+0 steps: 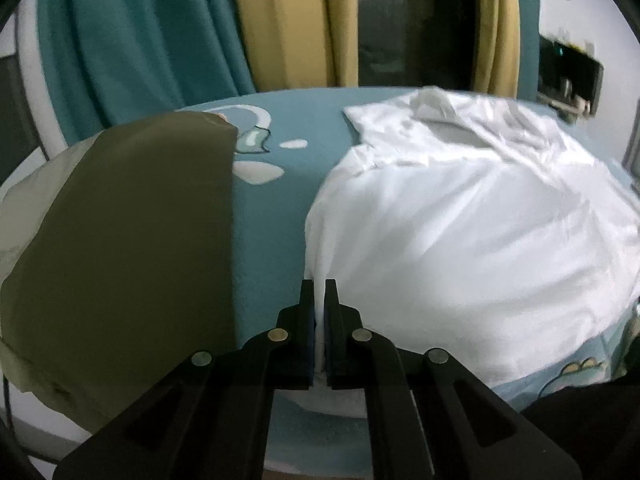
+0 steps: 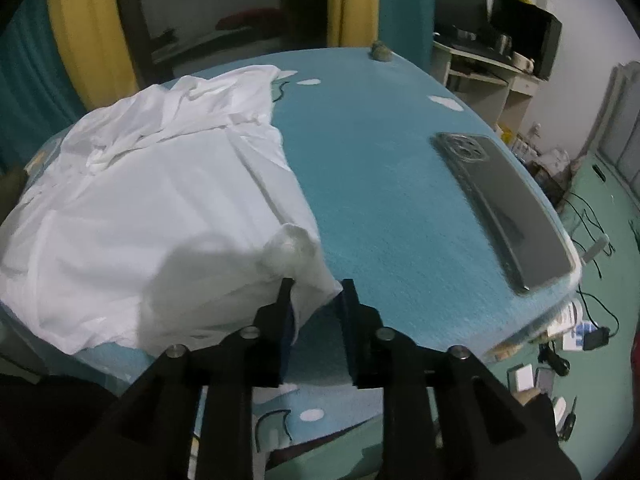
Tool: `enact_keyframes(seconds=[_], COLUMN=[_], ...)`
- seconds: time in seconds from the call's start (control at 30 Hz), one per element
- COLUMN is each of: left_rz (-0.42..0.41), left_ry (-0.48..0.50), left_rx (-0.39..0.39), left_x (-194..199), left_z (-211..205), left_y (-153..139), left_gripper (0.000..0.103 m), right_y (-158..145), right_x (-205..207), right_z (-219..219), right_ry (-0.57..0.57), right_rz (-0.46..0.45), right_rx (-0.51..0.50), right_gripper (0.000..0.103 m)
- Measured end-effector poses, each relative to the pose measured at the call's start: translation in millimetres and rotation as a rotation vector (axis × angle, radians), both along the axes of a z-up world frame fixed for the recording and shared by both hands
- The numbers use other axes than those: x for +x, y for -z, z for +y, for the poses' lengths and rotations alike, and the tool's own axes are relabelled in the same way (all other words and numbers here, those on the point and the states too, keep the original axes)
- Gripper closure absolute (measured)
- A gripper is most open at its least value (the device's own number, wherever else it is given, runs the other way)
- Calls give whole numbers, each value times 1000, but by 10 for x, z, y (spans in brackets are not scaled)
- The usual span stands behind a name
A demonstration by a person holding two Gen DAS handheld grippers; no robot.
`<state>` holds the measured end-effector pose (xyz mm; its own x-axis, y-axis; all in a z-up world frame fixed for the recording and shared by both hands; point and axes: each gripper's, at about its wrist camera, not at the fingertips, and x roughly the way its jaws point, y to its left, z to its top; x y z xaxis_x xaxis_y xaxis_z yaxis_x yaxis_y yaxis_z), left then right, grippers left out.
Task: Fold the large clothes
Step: 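Grasp the white shirt's edge with the right gripper and lift it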
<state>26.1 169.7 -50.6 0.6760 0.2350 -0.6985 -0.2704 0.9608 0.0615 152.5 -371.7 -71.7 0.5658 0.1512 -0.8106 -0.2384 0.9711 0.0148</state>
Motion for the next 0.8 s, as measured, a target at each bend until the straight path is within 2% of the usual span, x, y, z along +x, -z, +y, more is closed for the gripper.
enact_keyframes(seconds=[0.07, 0.2, 0.27, 0.43, 0.5, 0.63, 0.67, 0.7, 0.73, 0.77, 0.8], left_rz=[-15, -38, -53, -85, -95, -108, -111, -116, -122, -131, -143], left_ry=[1, 10, 12, 9, 9, 18, 18, 18, 19, 23, 28], left_rx=[-13, -48, -73, -111, -117, -119, -123, -127, -132, -143, -153], left_x=[-9, -12, -17, -75, -93, -114, -114, -122, -128, -127, -126], left_z=[4, 17, 41, 80, 89, 65, 66, 64, 64, 68, 69], left_y=[-42, -97, -124, -180, -198, -220, -223, -229, -237, -246, -257], left_gripper=[99, 99, 99, 99, 99, 99, 99, 99, 99, 99, 99], right_y=[-6, -80, -138, -209, -174, -1, 6, 19, 18, 23, 21], right_x=[12, 28, 47, 93, 148, 183, 147, 94, 54, 24, -7], right_z=[-89, -264, -258, -83, -84, -42, -20, 53, 102, 126, 136], right_ry=[52, 114, 133, 134, 174, 202, 185, 151, 130, 117, 93], right_rz=[21, 50, 40, 7, 7, 37, 15, 6, -8, -15, -6], right_rx=[-11, 107, 165, 208, 227, 168, 144, 79, 8, -26, -11], right_gripper=[67, 57, 47, 41, 39, 39, 41, 48, 77, 94, 98])
